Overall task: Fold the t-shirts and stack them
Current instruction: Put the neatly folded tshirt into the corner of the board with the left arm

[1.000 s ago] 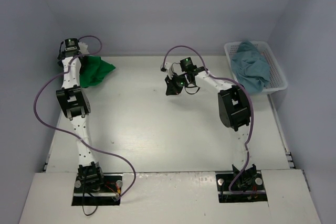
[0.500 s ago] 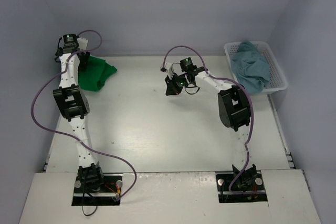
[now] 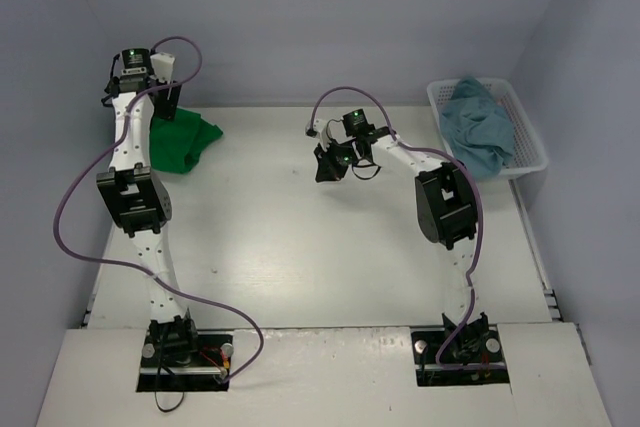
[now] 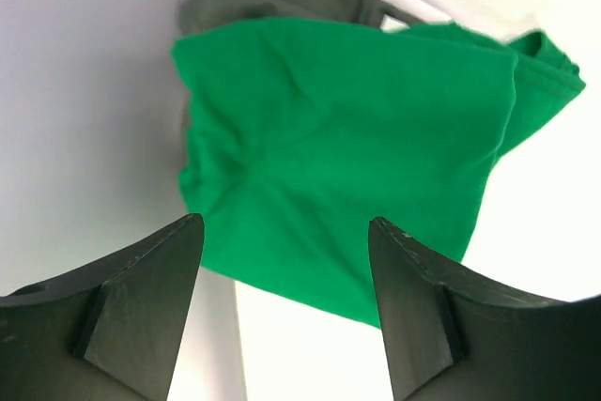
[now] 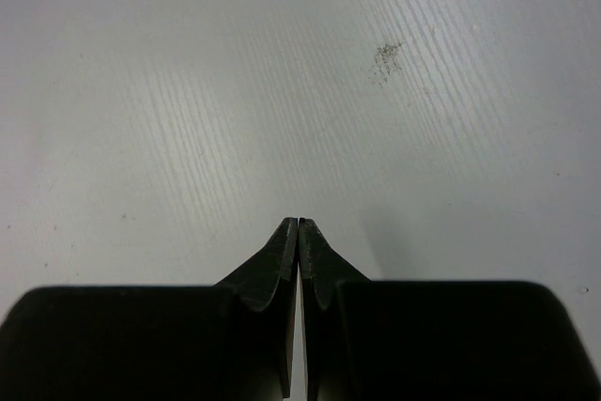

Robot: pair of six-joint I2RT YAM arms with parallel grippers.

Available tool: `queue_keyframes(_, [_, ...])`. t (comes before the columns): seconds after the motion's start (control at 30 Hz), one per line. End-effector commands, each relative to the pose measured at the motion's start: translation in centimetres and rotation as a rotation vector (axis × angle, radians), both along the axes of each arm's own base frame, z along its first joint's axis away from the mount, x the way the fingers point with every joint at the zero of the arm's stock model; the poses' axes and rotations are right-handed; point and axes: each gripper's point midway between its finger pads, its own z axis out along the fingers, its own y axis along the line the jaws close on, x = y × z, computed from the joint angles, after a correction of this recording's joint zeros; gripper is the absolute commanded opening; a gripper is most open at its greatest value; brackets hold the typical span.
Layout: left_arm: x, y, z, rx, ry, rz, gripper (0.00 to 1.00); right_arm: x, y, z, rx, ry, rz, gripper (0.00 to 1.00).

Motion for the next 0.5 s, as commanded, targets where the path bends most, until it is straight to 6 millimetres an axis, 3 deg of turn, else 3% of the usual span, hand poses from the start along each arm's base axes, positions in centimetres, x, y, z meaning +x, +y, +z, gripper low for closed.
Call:
queue_keyframes(0.0, [0.4,-0.7,1.4,-0.038,-0.053,-0.004,0.65,-0.1,0.9,2.8,0.051,-0.037,0.030,0.00])
queue_keyframes(0.23, [2.5,-0.8,-2.6,-0.074,-0.036,-0.011,0.65,-0.1,0.9,2.3,0.047,-0.032,0.034,0.00])
queue_keyframes(0.47, [3.8,-0.9,-8.3,-0.104,0.028,-0.008,0.66,-0.2,0.9,2.1,0.045,-0.027,0.037,0.00])
